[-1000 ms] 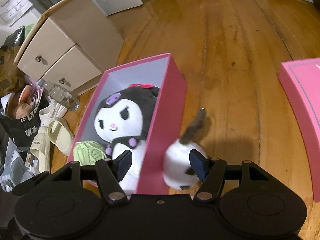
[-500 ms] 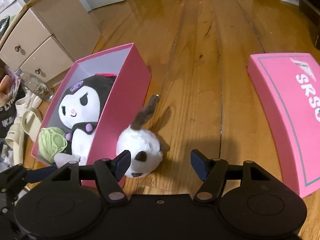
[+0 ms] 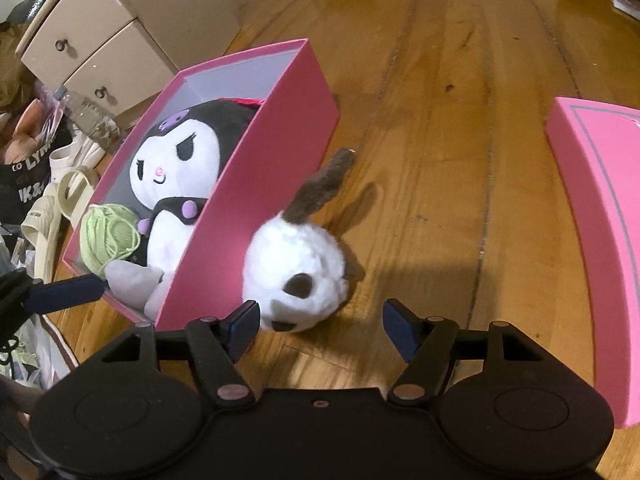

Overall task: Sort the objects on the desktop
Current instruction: 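Move the right tool to the white plush with brown tail and grasp it, then carry the white plush into the box and lower it beside Kuromi, then open the right tool to release the white plush in the box, then move both tools to the pink SRSOO lid lying on the floor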

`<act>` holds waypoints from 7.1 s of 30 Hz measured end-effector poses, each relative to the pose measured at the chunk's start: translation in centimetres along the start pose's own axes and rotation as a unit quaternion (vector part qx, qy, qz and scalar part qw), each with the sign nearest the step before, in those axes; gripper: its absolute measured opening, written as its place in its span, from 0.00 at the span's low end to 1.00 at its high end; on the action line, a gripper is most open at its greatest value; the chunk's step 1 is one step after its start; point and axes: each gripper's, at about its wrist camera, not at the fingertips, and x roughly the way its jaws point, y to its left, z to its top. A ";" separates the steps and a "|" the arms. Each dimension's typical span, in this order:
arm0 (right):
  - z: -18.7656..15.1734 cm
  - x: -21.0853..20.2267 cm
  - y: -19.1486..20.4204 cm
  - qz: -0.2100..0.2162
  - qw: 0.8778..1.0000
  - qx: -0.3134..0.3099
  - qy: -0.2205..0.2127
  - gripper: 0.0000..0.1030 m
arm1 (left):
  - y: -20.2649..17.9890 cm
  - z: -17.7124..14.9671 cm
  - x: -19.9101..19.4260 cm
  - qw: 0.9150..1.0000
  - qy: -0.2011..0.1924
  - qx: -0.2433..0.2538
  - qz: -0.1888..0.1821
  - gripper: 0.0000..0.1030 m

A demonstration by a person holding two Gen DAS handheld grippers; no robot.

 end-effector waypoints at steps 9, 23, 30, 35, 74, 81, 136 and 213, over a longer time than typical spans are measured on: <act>1.3 2.1 0.6 0.016 1.000 0.015 0.015 0.74 | 1.9 0.3 0.5 1.000 -0.011 -0.017 0.017 0.99; 1.4 4.9 0.7 0.022 1.000 0.018 0.004 0.74 | 2.5 0.0 0.9 0.999 -0.003 -0.027 0.019 0.99; 1.8 6.2 -0.5 0.039 0.998 0.046 0.008 0.76 | 2.5 -0.1 0.9 0.999 0.002 -0.031 0.022 0.99; 1.2 6.1 -1.0 0.054 0.997 0.060 -0.004 0.69 | 2.4 -0.2 1.1 0.999 0.005 -0.030 0.021 0.99; 1.7 -5.6 6.2 0.133 0.985 0.011 -0.110 0.65 | 6.5 1.1 -2.7 0.993 -0.053 -0.060 0.082 0.98; 2.7 -3.6 7.9 0.110 0.991 -0.019 -0.074 0.65 | 8.3 0.8 -1.9 0.992 -0.030 -0.080 0.090 0.98; 4.5 -1.9 10.1 0.097 0.994 -0.011 -0.044 0.55 | 11.7 0.2 -2.0 0.987 -0.007 -0.126 0.099 1.00; -0.3 -9.6 -1.1 -0.018 0.992 -0.043 -0.115 0.79 | -5.9 3.8 3.3 0.996 0.054 -0.037 0.061 1.00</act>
